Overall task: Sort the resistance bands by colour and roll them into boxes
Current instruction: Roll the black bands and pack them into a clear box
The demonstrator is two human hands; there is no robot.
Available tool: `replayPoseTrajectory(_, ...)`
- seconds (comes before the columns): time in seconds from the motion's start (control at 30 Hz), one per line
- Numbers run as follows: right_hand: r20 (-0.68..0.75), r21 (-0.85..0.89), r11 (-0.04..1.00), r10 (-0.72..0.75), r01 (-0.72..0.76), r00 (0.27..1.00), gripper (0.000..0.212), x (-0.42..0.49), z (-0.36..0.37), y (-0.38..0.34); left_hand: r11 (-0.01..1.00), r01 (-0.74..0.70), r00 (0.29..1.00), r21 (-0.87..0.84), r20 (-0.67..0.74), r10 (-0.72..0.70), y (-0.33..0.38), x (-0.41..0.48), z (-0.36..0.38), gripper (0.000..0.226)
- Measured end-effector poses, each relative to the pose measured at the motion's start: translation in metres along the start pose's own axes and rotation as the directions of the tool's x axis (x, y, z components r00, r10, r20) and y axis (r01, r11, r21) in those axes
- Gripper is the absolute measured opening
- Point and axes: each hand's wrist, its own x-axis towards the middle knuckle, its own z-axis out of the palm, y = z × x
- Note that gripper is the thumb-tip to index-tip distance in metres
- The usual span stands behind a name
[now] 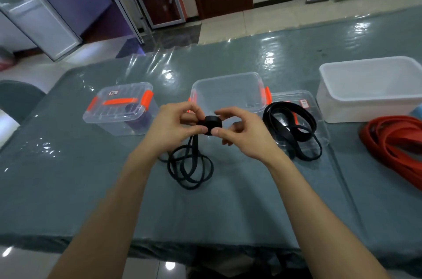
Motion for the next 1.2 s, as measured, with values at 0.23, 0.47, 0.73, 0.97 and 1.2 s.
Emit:
replayPoseTrajectory(0.23,-0.028,-0.194,0.974,-0.125,0.117,0.992,0.014,0.015,0.013,0.001,0.977,-0.122,0.99,0.177,0.087,0.108,0.008,0.011,-0.009,0.032)
replayPoseTrajectory(0.47,-0.119,0.25,0.964,-0.062,0.091,0.991,0.015,0.034,0.028,-0.004,0.927,-0.015,0.989,-0.375,-0.142,-0.041,-0.017,0.003,-0.009,0.033)
replayPoseTrajectory(0.73,0.028,-0.092,0.995,-0.046,0.048,0.999,0.02,0.04,0.043,-0.007,0.915,-0.124,0.984,0.385,0.169,0.062,-0.013,0.021,-0.056,0.034)
replayPoseTrajectory(0.97,-0.172,0.034,0.997,-0.055,0.062,0.983,0.005,0.036,0.041,-0.003,0.989,-0.074,0.997,-0.124,-0.016,0.073,-0.017,0.019,-0.035,0.031)
replayPoseTrajectory(1.2,-0.096,0.157,0.987,-0.01,0.025,0.995,0.025,0.015,0.013,0.011,0.991,-0.045,0.998,-0.13,-0.048,0.039,-0.028,0.012,0.006,0.028)
